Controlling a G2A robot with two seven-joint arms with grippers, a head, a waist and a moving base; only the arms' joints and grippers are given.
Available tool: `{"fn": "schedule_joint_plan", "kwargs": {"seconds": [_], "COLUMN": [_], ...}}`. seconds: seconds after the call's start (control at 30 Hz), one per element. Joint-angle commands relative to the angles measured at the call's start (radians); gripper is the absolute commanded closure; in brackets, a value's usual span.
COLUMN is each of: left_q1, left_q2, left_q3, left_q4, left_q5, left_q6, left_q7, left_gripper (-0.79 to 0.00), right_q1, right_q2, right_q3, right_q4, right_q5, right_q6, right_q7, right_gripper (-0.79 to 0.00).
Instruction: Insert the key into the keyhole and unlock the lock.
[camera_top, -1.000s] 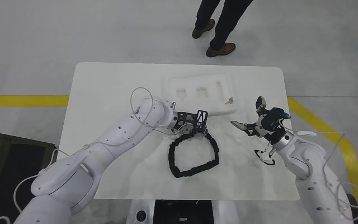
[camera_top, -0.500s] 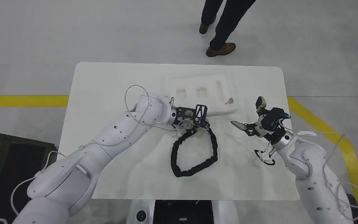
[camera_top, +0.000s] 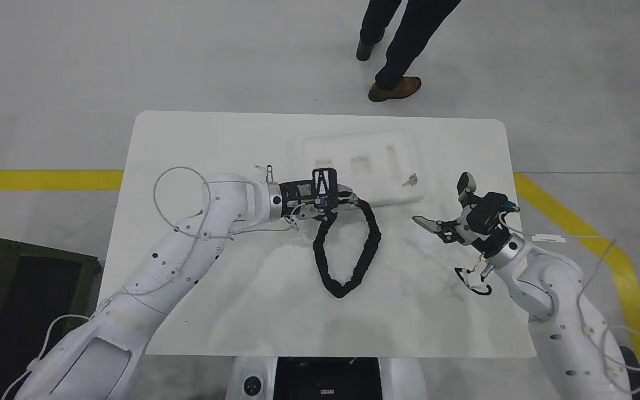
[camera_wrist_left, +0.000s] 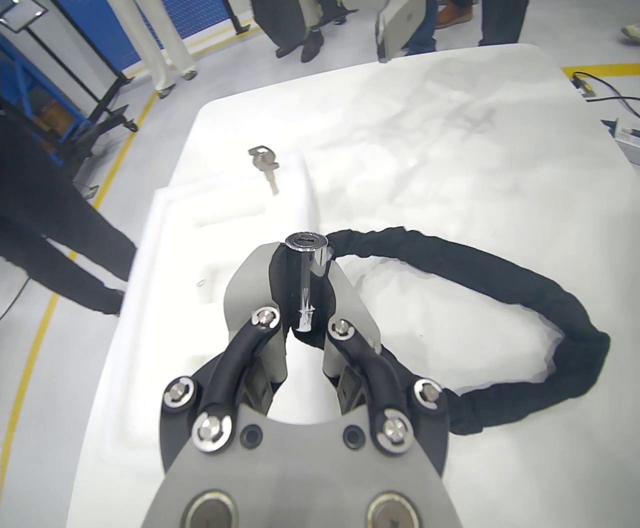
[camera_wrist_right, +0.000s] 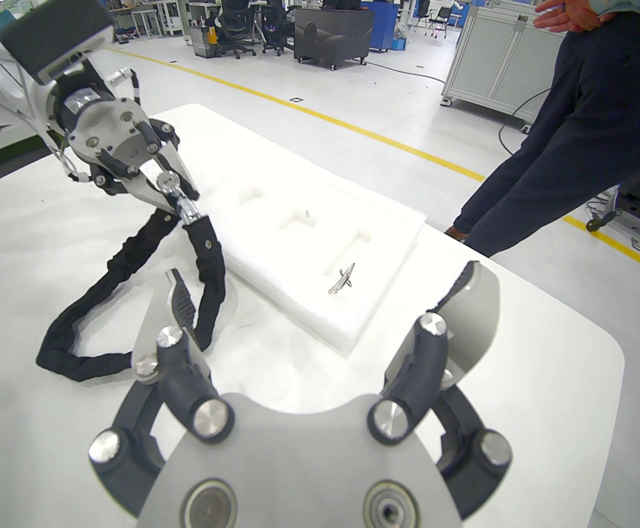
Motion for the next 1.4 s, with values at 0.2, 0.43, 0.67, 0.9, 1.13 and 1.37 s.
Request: {"fn": "schedule_joint_plan", "kwargs": {"seconds": [0.2, 0.43, 0.67, 0.9, 1.13, 1.37], "left_q1": [0.198, 0.292, 0.370, 0.396, 0.396, 0.396], "left_q2": [0.053, 0.076, 0.087, 0.088, 0.088, 0.088], "left_q3": [-0.210, -0.304, -0.358, -0.371, -0.371, -0.371], "left_q4": [-0.175, -0.215, -0.235, -0.232, -0.232, -0.232], "left_q5": [-0.021, -0.021, 0.003, -0.003, -0.003, -0.003], "left_q6": [0.068, 0.050, 0.109, 0.139, 0.139, 0.139], "left_q7": [0.004, 0.057, 0.107, 0.149, 0.149, 0.149], "left_gripper": [0.000, 0.000, 0.000, 0.000, 0.000, 0.000], "right_q1": [0.000, 0.000, 0.000, 0.000, 0.008, 0.094], "right_q2": [0.000, 0.000, 0.000, 0.000, -0.005, -0.011], "right_q3": [0.000, 0.000, 0.000, 0.000, -0.021, -0.073], "right_q4": [0.000, 0.000, 0.000, 0.000, -0.024, -0.078], "right_q5": [0.000, 0.000, 0.000, 0.000, 0.107, 0.304], "right_q6": [0.000, 0.000, 0.000, 0.000, 0.034, 0.109], "right_q7": [0.000, 0.000, 0.000, 0.000, 0.118, 0.413], "right_gripper": [-0.785, -0.785, -0.785, -0.785, -0.785, -0.785]}}
